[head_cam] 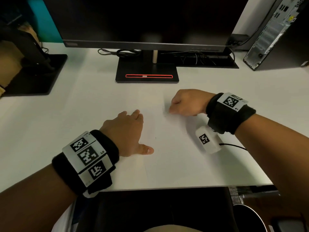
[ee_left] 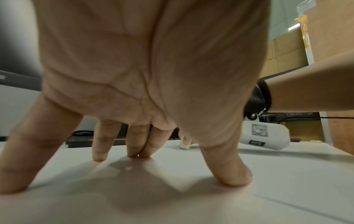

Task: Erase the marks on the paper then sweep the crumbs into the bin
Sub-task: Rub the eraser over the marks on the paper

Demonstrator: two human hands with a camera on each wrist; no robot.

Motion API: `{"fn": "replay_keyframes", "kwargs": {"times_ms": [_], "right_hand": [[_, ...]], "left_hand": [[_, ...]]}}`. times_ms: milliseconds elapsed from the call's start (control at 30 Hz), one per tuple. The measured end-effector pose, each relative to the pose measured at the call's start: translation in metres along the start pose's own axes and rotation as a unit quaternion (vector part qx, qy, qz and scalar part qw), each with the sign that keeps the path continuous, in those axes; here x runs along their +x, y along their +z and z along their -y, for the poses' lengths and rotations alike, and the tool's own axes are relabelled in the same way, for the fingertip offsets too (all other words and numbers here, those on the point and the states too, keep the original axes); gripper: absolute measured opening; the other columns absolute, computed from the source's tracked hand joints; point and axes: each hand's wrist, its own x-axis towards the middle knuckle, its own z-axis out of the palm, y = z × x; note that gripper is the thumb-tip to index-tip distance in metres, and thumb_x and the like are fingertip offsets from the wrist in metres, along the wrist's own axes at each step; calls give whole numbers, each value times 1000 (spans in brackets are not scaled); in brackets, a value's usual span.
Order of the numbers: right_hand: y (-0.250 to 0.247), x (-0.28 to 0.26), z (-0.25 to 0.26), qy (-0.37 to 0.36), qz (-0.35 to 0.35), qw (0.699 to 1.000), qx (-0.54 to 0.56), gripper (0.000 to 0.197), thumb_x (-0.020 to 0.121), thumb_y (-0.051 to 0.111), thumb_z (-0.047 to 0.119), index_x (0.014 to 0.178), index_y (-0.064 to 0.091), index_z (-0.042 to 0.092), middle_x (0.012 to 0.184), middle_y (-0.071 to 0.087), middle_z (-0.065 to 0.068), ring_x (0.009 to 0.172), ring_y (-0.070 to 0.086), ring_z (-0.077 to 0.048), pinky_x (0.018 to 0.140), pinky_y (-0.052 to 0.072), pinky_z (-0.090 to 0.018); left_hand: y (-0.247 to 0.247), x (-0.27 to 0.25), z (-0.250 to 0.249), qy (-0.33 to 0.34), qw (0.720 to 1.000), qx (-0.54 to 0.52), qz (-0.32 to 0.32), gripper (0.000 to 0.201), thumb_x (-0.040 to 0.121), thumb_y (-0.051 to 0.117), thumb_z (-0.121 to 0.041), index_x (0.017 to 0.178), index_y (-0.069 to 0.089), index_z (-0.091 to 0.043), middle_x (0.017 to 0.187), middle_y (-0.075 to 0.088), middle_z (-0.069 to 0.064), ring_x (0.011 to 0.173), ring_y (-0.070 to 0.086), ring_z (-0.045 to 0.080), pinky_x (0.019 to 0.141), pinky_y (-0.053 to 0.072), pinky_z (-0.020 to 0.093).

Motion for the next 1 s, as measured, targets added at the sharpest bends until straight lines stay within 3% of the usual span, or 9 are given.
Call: {"fn": "replay_keyframes", "kwargs": {"times_ms": [133, 333, 467, 567, 667, 767, 867, 933, 1000], "right_hand": [[13, -3, 15, -57, 23, 998, 5, 40, 96, 55, 36, 63, 46, 15, 61, 46, -4, 55, 43, -20, 56, 40, -29], [-2, -9, -2, -10, 0, 999, -30, 41, 96, 56, 36, 64, 46, 12, 62, 45, -5, 59, 42, -22, 60, 39, -33], [13, -15, 8, -68, 23, 997, -6, 43, 97, 57, 35, 61, 44, 16, 59, 42, 1, 56, 39, -18, 58, 38, -32], [14, -17, -1, -34, 36, 999, 6, 44, 96, 57, 40, 61, 48, 16, 58, 46, -1, 53, 42, -18, 58, 42, -32], [0, -22, -20, 8, -17, 1000, 3, 41, 98, 57, 34, 64, 51, 11, 62, 49, -4, 58, 45, -20, 61, 42, -33], [1, -38, -38, 24, -50, 992, 116, 41, 97, 60, 30, 62, 49, 13, 57, 48, -1, 53, 43, -18, 55, 40, -31], [9, -69, -58, 58, -73, 958, 272, 39, 99, 62, 27, 64, 51, 13, 61, 51, -7, 52, 43, -19, 50, 39, -30], [15, -89, -73, 93, -75, 941, 317, 37, 100, 62, 28, 67, 55, 11, 65, 54, -7, 55, 47, -19, 52, 42, -30], [22, -102, -84, 120, -72, 924, 355, 34, 100, 63, 28, 71, 61, 9, 67, 58, -9, 60, 52, -21, 56, 46, -31]], "left_hand": [[1, 3, 1, 3, 1000, -1, 1, 118, 79, 51, -81, 159, -4, -14, 167, -9, -4, 154, 3, 28, 113, 34, 52], [0, 1, 0, 4, 1000, -9, 0, 117, 80, 52, -80, 159, -3, -13, 167, -10, -3, 154, 3, 29, 113, 32, 52], [1, 2, 1, 6, 1000, -12, -1, 118, 80, 52, -80, 159, -4, -13, 167, -10, -3, 154, 2, 28, 114, 33, 52], [0, 0, 0, 5, 1000, -15, -1, 117, 81, 52, -79, 159, -5, -13, 167, -10, -4, 154, 1, 28, 114, 33, 52], [-1, -1, -1, 5, 1000, -19, 4, 117, 80, 52, -79, 159, -4, -13, 167, -10, -3, 154, 1, 28, 115, 33, 53], [-3, 0, 0, 12, 1000, -20, -3, 113, 77, 57, -79, 157, 12, -13, 167, 1, -2, 152, 13, 29, 111, 37, 52], [-10, 3, 5, 11, 999, -31, -17, 92, 70, 67, -78, 132, 41, -16, 148, 33, 0, 130, 41, 25, 101, 46, 46], [-17, 10, 9, 5, 999, -47, -24, 82, 70, 65, -79, 122, 45, -19, 128, 41, -1, 115, 47, 22, 98, 47, 43], [-25, 18, 8, -10, 998, -57, -34, 78, 77, 57, -79, 127, 47, -19, 124, 42, 0, 115, 47, 22, 99, 45, 43]]}}
